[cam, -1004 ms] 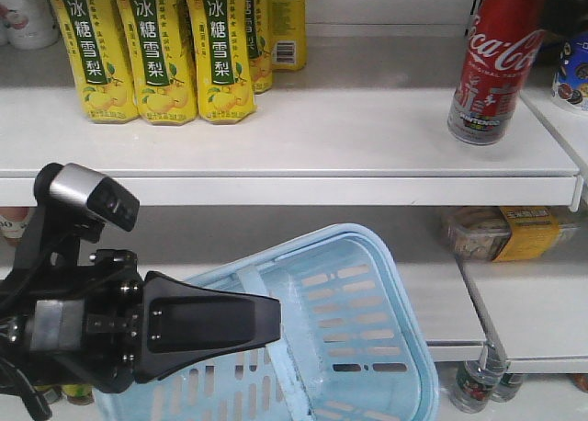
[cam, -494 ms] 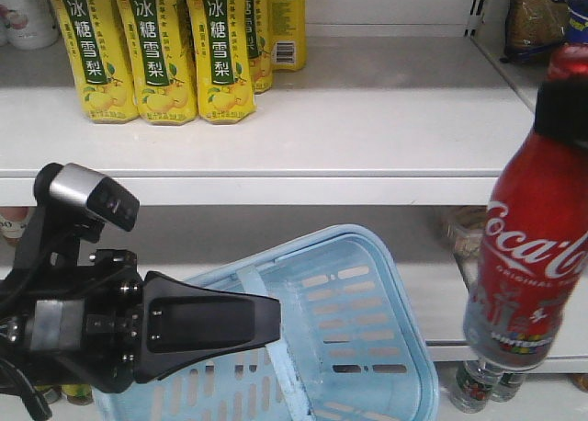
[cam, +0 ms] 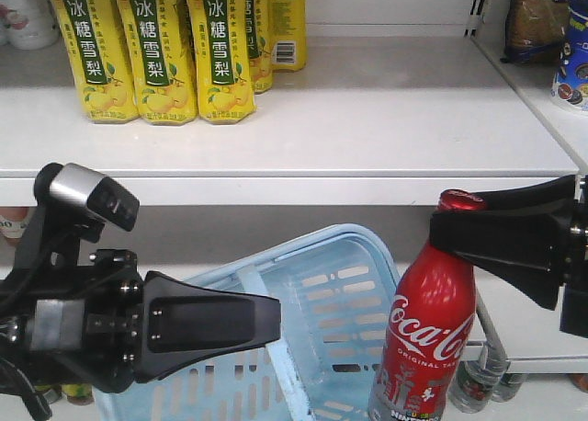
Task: Place coke in basket with both arms
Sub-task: 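Carry the bottle with the right gripper over the basket held by the left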
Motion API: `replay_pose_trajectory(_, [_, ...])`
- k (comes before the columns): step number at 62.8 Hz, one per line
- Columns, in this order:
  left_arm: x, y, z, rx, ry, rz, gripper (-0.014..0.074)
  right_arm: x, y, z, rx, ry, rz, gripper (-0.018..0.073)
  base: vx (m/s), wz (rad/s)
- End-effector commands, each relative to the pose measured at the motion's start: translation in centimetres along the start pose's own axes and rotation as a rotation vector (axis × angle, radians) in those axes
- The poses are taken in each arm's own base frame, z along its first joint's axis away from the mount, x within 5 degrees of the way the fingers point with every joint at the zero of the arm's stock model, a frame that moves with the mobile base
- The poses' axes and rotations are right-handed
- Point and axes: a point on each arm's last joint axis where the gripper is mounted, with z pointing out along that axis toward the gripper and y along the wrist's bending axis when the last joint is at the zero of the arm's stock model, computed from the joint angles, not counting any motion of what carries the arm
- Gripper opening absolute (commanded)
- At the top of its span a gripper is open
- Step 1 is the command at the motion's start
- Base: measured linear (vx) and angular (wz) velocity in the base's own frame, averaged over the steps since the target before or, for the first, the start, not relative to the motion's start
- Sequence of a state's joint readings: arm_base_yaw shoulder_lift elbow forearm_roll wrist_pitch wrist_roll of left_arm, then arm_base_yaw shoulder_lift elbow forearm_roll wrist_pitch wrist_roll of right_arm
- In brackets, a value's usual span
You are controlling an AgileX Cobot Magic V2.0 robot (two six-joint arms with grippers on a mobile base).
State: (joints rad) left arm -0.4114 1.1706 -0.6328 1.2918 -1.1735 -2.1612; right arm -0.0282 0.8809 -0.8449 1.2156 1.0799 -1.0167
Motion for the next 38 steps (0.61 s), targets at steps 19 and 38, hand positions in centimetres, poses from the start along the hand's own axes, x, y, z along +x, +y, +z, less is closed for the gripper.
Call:
replay_pose_trajectory(19, [0.1, -2.9, -0.2, 0.213, 0.033, 0.016, -0.0006, -0.9, -0.3, 4.1, -0.079, -0.016, 0.036, -0.0005, 0.00, 0.00])
replay_pose_trajectory(38, [0.1, -2.9, -0.2, 0.213, 0.033, 0.016, -0.0006, 0.5, -0.7, 8.8, -0.047, 0.070, 0.040, -0.0005, 0.00, 0.00])
